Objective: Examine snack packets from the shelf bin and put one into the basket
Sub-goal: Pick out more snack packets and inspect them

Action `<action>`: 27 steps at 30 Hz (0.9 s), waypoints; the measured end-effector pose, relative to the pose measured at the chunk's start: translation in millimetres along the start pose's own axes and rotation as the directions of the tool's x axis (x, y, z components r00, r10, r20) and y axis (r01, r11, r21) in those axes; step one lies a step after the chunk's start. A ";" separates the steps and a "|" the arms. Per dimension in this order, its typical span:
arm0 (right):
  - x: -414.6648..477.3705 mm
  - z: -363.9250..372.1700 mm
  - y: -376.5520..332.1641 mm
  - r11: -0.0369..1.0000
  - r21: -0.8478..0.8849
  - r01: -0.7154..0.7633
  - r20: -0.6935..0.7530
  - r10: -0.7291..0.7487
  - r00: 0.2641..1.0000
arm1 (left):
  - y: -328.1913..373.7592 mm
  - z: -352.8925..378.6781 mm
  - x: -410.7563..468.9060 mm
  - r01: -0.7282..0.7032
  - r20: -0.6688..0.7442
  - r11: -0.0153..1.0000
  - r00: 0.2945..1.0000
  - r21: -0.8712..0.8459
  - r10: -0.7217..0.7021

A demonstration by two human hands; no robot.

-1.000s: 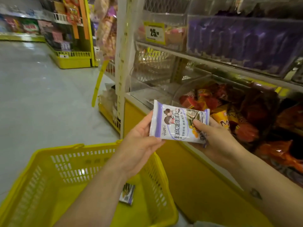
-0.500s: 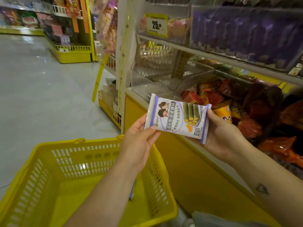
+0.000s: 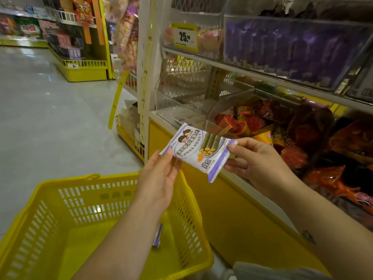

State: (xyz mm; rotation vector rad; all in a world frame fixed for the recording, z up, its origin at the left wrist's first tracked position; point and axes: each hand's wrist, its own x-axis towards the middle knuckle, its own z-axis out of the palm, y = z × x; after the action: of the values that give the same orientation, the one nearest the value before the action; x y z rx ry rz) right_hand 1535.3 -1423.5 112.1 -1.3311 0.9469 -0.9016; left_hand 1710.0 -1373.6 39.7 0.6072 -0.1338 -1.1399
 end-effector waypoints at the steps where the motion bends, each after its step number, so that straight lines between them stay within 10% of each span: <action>1: -0.8 2.1 -0.3 1.000 0.021 0.009 0.001 -0.009 1.000 | -1.2 3.9 -2.8 0.024 0.030 1.000 0.999 0.009 -0.025; 8: -6.5 6.9 -1.6 0.994 0.080 0.081 0.064 -0.086 0.994 | -4.2 13.0 -21.4 0.280 0.324 0.936 0.884 0.212 -0.338; 20: -11.5 13.0 -3.1 0.949 -0.270 0.163 0.190 -0.114 0.975 | 2.3 15.7 -19.9 0.166 0.295 0.951 0.924 0.260 -0.243; 27: -15.5 25.1 -0.9 0.709 -0.578 0.404 0.248 -0.319 0.915 | 1.5 23.1 -18.6 0.139 0.208 0.939 0.955 0.314 -0.211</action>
State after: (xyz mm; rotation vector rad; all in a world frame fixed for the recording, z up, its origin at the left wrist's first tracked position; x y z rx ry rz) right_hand 1553.0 -1400.0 113.9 -2.1857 0.9291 -0.8028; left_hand 1694.0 -1365.8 63.5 0.7572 -0.4727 -1.3793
